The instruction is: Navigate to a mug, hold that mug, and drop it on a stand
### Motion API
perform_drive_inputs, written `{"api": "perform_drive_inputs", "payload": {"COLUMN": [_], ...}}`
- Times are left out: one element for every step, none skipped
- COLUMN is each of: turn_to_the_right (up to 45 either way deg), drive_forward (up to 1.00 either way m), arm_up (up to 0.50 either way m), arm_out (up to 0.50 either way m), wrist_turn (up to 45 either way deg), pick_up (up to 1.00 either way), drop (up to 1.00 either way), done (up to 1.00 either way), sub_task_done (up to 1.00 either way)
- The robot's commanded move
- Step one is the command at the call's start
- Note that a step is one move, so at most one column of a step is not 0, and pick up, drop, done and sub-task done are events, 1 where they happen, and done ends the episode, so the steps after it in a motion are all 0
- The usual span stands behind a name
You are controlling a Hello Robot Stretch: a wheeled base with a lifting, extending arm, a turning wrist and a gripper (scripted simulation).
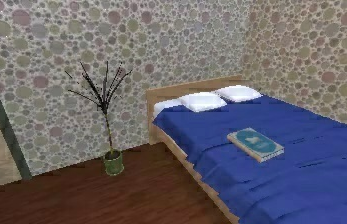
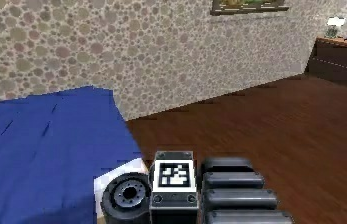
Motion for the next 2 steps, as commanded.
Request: {"api": "perform_drive_inputs", "payload": {"turn_to_the_right": [0.0, -45.0], "drive_forward": [0.3, 0.0], "arm_up": [0.0, 0.0], "arm_out": [0.0, 0.0], "wrist_turn": [0.0, 0.0], "pick_up": [0.0, 0.0], "drop": [0.0, 0.0], "done": [0.0, 0.0], "sub_task_done": [0.0, 0.0]}}
